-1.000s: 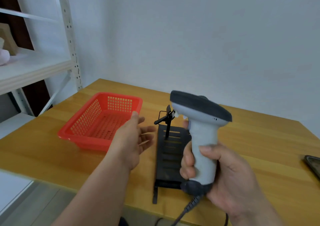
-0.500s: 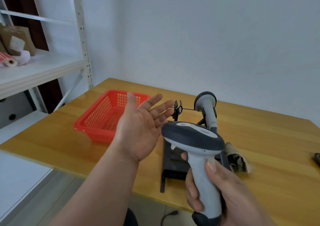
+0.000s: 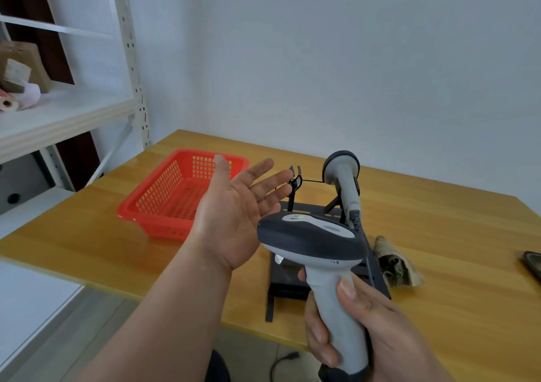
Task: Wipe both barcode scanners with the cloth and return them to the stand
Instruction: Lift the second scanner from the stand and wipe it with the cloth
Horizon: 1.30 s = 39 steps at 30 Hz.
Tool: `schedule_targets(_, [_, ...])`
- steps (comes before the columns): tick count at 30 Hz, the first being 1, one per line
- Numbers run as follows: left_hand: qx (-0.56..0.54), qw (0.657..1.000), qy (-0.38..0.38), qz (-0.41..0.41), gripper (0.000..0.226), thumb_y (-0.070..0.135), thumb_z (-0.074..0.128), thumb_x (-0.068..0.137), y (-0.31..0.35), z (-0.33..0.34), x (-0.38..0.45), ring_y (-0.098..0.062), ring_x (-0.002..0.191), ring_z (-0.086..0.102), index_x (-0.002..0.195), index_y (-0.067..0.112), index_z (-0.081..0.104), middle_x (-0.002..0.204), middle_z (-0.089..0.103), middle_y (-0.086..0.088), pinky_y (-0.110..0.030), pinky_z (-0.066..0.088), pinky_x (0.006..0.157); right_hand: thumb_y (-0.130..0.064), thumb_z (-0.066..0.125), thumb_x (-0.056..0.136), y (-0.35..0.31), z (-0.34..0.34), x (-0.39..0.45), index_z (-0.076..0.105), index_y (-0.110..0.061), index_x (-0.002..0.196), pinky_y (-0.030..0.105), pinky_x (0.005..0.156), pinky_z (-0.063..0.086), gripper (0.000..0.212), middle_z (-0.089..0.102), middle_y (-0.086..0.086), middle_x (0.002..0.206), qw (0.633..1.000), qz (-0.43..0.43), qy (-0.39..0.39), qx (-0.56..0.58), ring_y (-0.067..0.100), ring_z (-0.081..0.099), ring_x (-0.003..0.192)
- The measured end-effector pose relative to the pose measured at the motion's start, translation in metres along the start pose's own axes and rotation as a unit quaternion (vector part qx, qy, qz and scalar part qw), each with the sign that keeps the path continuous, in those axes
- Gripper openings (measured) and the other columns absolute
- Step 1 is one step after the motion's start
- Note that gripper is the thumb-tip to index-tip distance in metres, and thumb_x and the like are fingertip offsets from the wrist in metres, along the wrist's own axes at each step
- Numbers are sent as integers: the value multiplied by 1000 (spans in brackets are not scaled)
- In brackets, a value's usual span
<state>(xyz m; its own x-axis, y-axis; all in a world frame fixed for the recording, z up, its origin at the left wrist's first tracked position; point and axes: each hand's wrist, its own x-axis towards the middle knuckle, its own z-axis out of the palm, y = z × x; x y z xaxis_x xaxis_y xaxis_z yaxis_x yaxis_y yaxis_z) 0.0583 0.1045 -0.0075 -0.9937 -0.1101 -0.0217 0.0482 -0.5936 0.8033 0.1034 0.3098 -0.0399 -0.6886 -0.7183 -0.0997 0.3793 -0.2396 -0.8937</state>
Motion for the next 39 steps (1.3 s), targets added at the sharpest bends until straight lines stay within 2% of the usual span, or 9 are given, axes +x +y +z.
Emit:
schedule_targets(14, [66, 996, 35, -38, 67, 66, 33, 88, -25, -11, -30, -28, 98, 64, 123, 15, 59, 104, 70, -11, -47, 46, 95, -46, 64, 78, -5, 15, 4, 65, -21, 119, 29, 60, 50, 48, 63, 21, 83, 989, -100, 103, -36, 26, 59, 66])
schedule_targets(18, [153, 985, -27, -79, 59, 60, 56, 81, -36, -15, -50, -31, 90, 64, 116, 13, 63, 103, 66, -19, -48, 51, 87, -54, 60, 73, -9, 15, 13, 56, -35, 131, 33, 95, 51, 61, 67, -5, 123, 978, -152, 120, -72, 11, 64, 113])
schedule_targets(20, [227, 965, -104, -85, 51, 54, 65, 78, -39, -14, -58, -34, 95, 66, 112, 16, 66, 109, 67, -21, -52, 48, 91, -56, 58, 78, -9, 15, 20, 56, -36, 130, 49, 102, 48, 55, 61, 1, 130, 970, -175, 131, -102, 21, 59, 121])
schedule_targets(23, [316, 926, -190, -76, 43, 52, 65, 77, -44, -8, -64, -33, 96, 65, 109, 23, 67, 103, 72, -11, -43, 49, 83, -64, 58, 82, -10, 15, 25, 56, -37, 126, 61, 101, 44, 52, 54, 8, 127, 958, -191, 162, -142, 30, 54, 122])
schedule_targets(25, [280, 937, -197, -67, 40, 48, 65, 78, -47, -1, -67, -22, 84, 65, 106, 19, 68, 91, 71, -6, -25, 48, 72, -68, 52, 79, -13, 17, 25, 56, -42, 124, 56, 103, 44, 52, 53, 3, 127, 950, -178, 179, -185, 22, 53, 121])
schedule_targets(30, [190, 961, -193, -57, 54, 52, 75, 71, -53, 5, -71, -21, 66, 53, 107, 12, 66, 72, 56, -11, -27, 46, 60, -74, 43, 81, -33, 12, 2, 65, -40, 112, 44, 97, 47, 52, 67, -12, 113, 920, -136, 202, -307, 6, 62, 108])
schedule_targets(32, [172, 963, -191, -80, 54, 49, 77, 69, -51, 4, -71, -22, 68, 58, 109, 13, 67, 75, 58, -12, -33, 52, 64, -62, 45, 91, -47, 0, -8, 72, -36, 99, 35, 88, 49, 38, 70, -16, 100, 884, -158, 296, -326, 1, 63, 97])
schedule_targets(35, [128, 967, -191, -111, 43, 35, 72, 73, -48, 6, -73, -27, 65, 62, 109, 12, 67, 76, 60, -12, -37, 54, 59, -32, 50, 99, -55, -52, -3, 66, -30, 102, 31, 85, 46, 16, 64, -13, 104, 746, -146, 483, -435, 9, 57, 105])
schedule_targets(39, [132, 970, -170, -113, 46, 38, 68, 75, -48, 8, -73, -20, 42, 49, 108, 7, 62, 57, 51, -11, -21, 37, 37, -33, 48, 99, -33, -124, 21, 45, -29, 142, 41, 108, 36, 44, 39, 5, 149, 625, 23, 445, -641, 29, 36, 135])
